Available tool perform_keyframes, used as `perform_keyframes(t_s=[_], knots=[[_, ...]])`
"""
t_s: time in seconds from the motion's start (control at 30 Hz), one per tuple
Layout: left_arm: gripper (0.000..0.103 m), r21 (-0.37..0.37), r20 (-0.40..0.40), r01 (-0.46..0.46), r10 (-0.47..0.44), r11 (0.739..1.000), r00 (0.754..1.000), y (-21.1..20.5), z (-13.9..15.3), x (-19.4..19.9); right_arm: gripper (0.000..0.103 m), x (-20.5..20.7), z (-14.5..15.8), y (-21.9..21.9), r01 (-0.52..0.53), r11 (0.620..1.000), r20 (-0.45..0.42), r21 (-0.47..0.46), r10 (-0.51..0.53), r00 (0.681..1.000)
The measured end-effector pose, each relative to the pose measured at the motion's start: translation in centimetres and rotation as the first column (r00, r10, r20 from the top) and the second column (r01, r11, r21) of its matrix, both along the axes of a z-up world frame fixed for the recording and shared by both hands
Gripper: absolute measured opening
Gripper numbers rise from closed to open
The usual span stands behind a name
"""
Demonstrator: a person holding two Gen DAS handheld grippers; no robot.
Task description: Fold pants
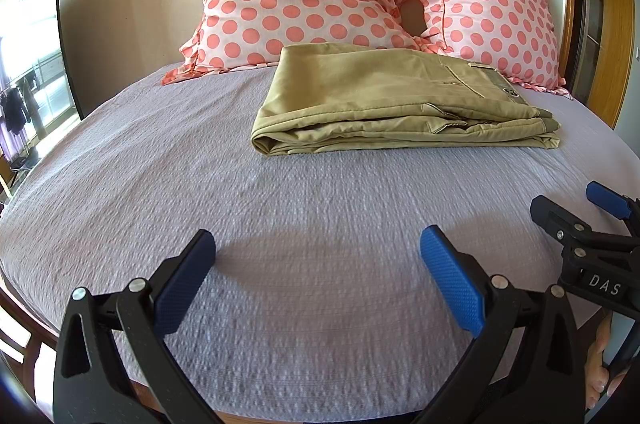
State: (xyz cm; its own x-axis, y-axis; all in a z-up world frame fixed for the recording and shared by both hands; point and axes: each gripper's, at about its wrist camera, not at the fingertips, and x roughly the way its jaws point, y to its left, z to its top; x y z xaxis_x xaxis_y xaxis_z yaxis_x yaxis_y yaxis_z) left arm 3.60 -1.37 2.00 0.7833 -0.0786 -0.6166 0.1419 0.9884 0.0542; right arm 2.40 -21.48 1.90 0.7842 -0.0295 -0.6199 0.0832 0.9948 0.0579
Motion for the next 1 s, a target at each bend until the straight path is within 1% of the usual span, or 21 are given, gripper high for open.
perform_keyframes(t_s=[1.0], knots=[[0.101,0.001,-0.002,-0.002,0.002,1.0,1.0,-0.15,-0.08,-0.09,0.102,-0.01,0.0,-0.03,0.0,1.0,0.001,0.0,0.0,1.0]])
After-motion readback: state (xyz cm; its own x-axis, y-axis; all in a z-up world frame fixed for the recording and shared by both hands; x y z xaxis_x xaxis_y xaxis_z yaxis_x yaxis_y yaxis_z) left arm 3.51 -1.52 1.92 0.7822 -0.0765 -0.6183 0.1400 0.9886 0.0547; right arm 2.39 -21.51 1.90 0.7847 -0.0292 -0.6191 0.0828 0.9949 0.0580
